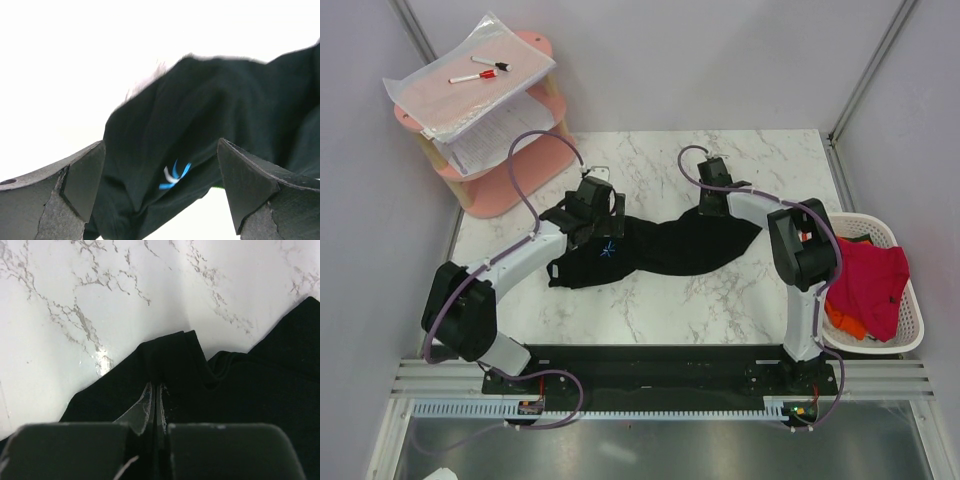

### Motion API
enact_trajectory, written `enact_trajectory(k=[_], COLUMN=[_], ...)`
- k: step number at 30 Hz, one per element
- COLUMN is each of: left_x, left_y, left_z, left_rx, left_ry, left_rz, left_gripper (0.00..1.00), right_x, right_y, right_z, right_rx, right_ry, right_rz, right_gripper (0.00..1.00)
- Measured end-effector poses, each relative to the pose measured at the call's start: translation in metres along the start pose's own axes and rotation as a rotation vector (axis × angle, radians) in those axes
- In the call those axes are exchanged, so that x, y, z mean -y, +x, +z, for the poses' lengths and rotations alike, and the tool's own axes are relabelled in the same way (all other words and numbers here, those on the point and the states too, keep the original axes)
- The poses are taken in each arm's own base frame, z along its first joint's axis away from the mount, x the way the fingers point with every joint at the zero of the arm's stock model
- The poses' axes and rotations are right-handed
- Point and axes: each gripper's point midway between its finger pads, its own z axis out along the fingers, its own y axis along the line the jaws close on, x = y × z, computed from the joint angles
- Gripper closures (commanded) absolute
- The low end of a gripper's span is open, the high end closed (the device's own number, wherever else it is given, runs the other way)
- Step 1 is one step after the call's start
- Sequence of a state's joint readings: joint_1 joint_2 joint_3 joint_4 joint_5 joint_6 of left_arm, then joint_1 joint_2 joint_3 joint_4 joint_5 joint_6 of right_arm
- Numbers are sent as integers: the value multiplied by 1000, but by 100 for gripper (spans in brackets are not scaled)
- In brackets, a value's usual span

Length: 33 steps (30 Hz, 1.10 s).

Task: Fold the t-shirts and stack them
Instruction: Flatten out the tshirt

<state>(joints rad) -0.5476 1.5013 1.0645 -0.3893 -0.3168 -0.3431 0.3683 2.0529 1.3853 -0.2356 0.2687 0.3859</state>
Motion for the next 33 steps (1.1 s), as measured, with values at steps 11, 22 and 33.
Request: enact_trajectory(k=[11, 22, 33], left_x=[8, 5, 3], left_y=[-5, 15, 19], left_z=[20, 30, 31], left_rx=[-13, -64, -71], left_ry=[-4, -19, -22], left_rz=[31, 48, 51], left_gripper=[0, 0, 0], right_x=[5, 56, 71], right_y=[-27, 111, 75], right_z=[-95, -174, -230], right_rx=[162, 5, 119], right_ry=[-136, -177, -175], right_rz=[70, 286, 219], right_gripper=[100, 82, 2])
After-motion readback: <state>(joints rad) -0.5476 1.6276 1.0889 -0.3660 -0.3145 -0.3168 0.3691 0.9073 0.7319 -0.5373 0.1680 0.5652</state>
